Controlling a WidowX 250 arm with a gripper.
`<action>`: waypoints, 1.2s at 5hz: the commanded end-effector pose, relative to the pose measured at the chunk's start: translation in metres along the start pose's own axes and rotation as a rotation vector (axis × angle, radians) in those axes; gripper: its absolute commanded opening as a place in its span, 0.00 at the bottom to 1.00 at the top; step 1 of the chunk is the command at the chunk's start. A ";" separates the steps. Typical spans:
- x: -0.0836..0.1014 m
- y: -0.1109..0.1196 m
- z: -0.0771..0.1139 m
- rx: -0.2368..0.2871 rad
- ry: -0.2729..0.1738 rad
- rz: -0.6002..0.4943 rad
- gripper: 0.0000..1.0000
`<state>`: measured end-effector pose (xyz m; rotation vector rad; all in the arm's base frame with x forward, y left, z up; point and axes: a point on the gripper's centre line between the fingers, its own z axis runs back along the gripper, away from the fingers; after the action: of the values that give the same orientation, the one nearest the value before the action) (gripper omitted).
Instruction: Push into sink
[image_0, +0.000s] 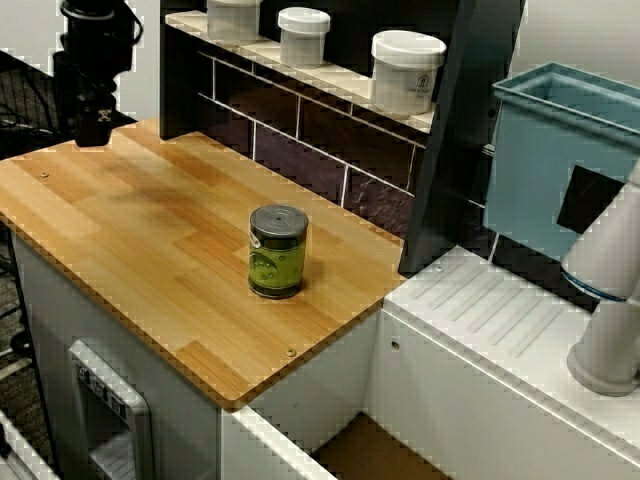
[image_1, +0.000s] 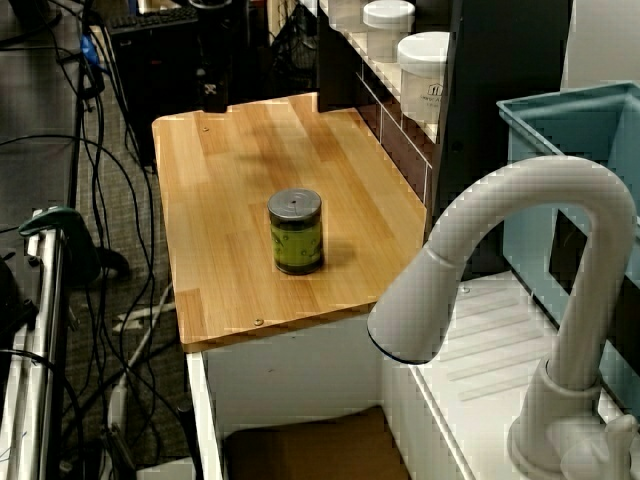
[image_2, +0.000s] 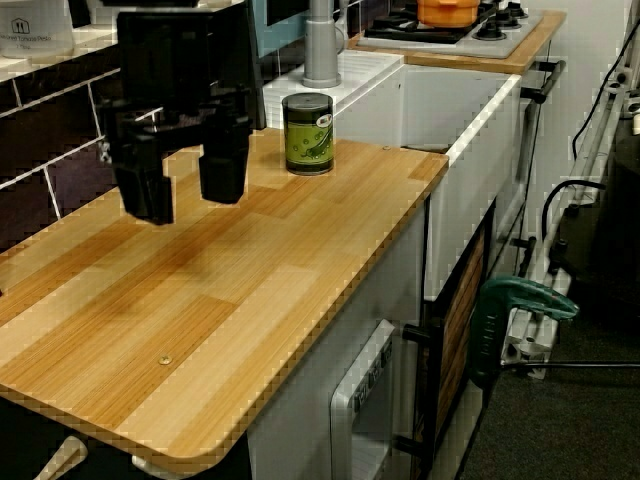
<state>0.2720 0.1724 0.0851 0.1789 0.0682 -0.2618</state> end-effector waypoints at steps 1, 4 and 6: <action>0.015 0.016 0.017 0.045 -0.127 -0.124 1.00; 0.063 0.004 0.015 0.051 -0.288 -0.201 1.00; 0.084 -0.028 0.014 -0.032 -0.238 -0.108 1.00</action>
<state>0.3425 0.1216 0.0688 0.0889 -0.1145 -0.3899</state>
